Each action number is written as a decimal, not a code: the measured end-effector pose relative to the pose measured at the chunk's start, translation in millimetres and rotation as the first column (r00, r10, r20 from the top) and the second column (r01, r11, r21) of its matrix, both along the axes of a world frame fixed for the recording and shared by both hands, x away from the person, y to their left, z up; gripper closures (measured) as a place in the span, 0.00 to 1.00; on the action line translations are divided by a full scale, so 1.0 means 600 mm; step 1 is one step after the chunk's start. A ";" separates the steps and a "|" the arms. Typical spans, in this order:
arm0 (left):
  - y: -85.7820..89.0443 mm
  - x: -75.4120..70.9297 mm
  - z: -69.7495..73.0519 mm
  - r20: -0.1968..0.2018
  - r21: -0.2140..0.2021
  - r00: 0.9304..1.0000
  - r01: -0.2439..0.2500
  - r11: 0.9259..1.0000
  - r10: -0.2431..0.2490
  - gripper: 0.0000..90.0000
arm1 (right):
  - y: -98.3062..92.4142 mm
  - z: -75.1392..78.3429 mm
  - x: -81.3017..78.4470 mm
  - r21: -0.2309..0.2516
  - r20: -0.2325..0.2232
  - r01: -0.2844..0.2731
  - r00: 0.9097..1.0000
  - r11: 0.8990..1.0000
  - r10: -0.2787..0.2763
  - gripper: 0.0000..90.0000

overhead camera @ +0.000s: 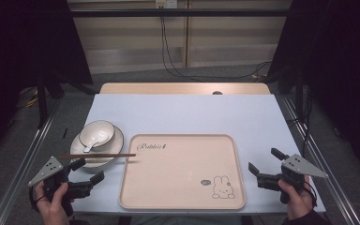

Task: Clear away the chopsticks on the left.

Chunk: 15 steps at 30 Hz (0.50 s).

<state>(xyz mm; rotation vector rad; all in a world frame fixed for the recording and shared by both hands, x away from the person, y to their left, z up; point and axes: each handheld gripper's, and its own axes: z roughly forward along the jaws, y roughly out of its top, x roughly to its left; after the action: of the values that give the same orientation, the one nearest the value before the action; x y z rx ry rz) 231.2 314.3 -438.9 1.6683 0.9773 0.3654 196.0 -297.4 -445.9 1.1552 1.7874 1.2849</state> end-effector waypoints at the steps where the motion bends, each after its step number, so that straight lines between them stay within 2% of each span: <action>1: 0.000 0.000 0.000 0.000 0.000 1.000 0.000 1.000 0.000 0.02 | 0.000 0.000 0.000 0.000 0.000 0.000 1.000 1.000 0.000 0.03; 5: 0.003 -0.001 0.001 0.004 -0.002 1.000 -0.001 1.000 0.001 0.02 | 0.000 -0.002 0.002 0.000 -0.011 -0.005 1.000 1.000 0.005 0.03; 9: 0.005 -0.004 0.003 0.016 0.030 1.000 -0.019 0.999 0.018 0.02 | 0.001 -0.003 0.002 0.007 -0.019 -0.013 1.000 1.000 0.013 0.02; 15: 0.012 -0.004 0.006 0.020 0.030 1.000 0.019 0.999 -0.020 0.02 | 0.002 -0.003 0.004 0.010 -0.017 -0.021 1.000 1.000 0.021 0.02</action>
<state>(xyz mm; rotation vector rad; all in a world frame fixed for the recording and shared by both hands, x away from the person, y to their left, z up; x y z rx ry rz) 228.8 321.7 -435.3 1.6971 0.9440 0.3854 198.2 -296.0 -447.8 1.1588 1.8117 1.3010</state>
